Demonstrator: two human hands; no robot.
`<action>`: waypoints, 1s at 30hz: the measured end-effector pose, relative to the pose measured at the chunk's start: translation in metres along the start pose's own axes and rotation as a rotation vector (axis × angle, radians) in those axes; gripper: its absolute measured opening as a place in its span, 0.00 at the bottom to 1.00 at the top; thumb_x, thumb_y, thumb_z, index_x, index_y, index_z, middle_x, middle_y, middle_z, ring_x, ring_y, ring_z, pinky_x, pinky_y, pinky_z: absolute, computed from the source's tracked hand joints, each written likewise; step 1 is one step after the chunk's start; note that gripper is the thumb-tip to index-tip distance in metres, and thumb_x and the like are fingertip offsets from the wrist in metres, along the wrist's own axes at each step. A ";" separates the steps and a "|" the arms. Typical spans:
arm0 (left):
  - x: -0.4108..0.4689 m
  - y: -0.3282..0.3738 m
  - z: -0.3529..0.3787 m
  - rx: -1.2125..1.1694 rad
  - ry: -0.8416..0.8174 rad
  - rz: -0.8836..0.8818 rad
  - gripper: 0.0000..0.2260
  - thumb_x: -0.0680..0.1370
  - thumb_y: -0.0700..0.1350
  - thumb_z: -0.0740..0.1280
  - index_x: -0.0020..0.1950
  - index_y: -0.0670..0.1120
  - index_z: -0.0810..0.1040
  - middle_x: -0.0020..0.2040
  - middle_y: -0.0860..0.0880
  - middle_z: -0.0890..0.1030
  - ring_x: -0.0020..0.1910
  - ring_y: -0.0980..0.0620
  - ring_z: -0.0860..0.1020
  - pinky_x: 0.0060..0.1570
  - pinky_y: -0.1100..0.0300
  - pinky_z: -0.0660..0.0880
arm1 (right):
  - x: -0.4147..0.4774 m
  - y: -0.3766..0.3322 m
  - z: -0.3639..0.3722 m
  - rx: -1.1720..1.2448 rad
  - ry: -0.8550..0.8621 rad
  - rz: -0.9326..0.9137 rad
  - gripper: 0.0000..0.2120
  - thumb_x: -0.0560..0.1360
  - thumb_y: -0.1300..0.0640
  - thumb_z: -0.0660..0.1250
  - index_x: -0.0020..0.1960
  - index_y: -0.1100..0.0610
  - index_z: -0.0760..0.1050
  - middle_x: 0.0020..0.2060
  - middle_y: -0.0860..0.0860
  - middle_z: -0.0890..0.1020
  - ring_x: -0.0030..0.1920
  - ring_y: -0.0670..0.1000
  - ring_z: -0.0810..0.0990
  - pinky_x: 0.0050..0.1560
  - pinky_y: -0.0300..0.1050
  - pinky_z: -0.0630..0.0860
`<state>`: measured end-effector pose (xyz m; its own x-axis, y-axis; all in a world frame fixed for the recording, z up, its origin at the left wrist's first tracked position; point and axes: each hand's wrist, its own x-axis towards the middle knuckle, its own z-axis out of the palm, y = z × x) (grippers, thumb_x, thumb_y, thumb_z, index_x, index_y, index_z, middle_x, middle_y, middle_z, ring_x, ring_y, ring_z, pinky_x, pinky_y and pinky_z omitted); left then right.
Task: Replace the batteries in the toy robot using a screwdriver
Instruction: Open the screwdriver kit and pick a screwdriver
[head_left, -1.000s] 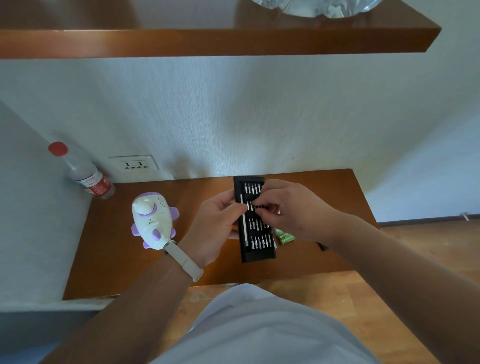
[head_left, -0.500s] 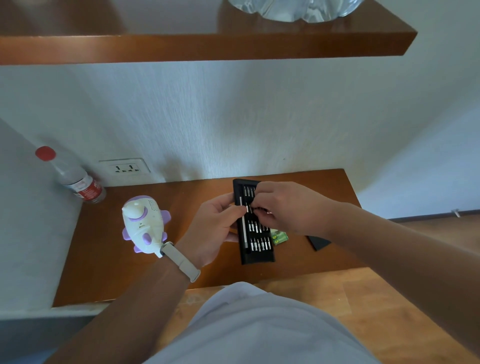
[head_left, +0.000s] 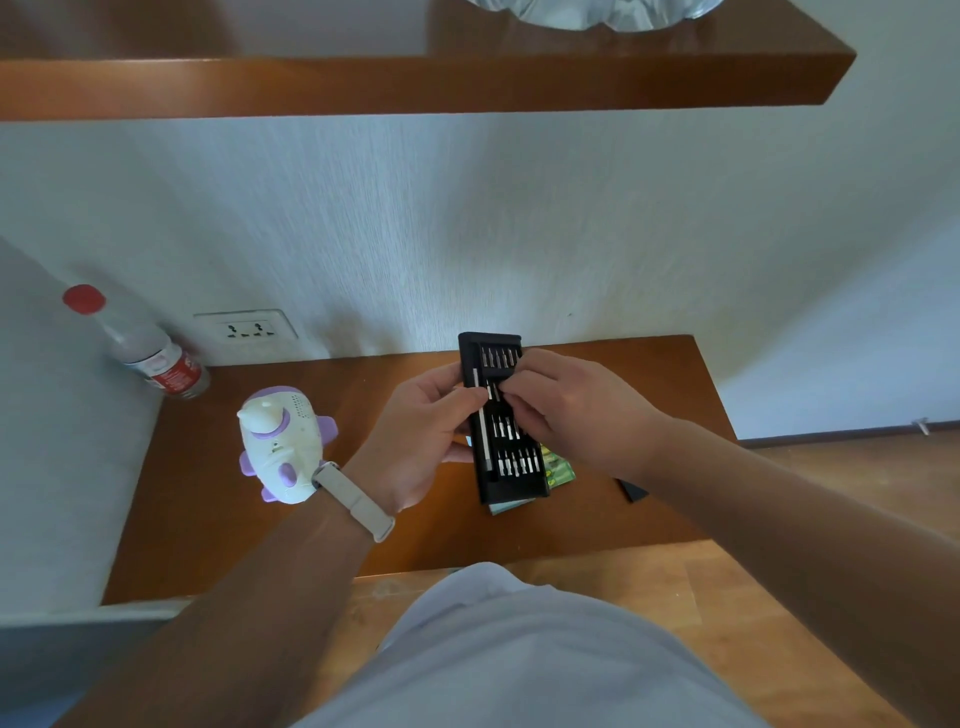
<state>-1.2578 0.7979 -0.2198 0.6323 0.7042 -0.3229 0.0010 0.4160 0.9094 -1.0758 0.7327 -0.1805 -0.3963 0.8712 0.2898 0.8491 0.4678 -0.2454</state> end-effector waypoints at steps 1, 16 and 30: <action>0.001 0.001 0.000 0.000 0.002 0.000 0.12 0.82 0.40 0.63 0.64 0.46 0.81 0.52 0.40 0.85 0.52 0.41 0.85 0.47 0.48 0.83 | 0.000 0.000 0.001 -0.002 0.011 -0.002 0.05 0.76 0.65 0.68 0.43 0.66 0.80 0.37 0.59 0.81 0.35 0.57 0.80 0.32 0.52 0.80; 0.001 0.000 0.005 0.042 -0.037 -0.029 0.11 0.83 0.40 0.63 0.62 0.45 0.81 0.51 0.42 0.86 0.52 0.43 0.85 0.43 0.54 0.83 | -0.001 0.017 -0.004 0.067 -0.110 0.060 0.07 0.78 0.59 0.68 0.47 0.63 0.82 0.42 0.56 0.82 0.39 0.54 0.80 0.37 0.49 0.79; 0.009 0.007 -0.004 0.041 -0.011 -0.002 0.11 0.81 0.40 0.64 0.61 0.47 0.82 0.51 0.41 0.86 0.52 0.40 0.85 0.47 0.46 0.83 | 0.000 0.010 0.009 0.073 0.086 0.047 0.07 0.76 0.63 0.67 0.46 0.66 0.82 0.41 0.59 0.82 0.38 0.56 0.82 0.36 0.50 0.82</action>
<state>-1.2552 0.8089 -0.2174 0.6407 0.6971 -0.3218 0.0340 0.3929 0.9189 -1.0702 0.7390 -0.1914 -0.3224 0.8780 0.3539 0.8373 0.4389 -0.3260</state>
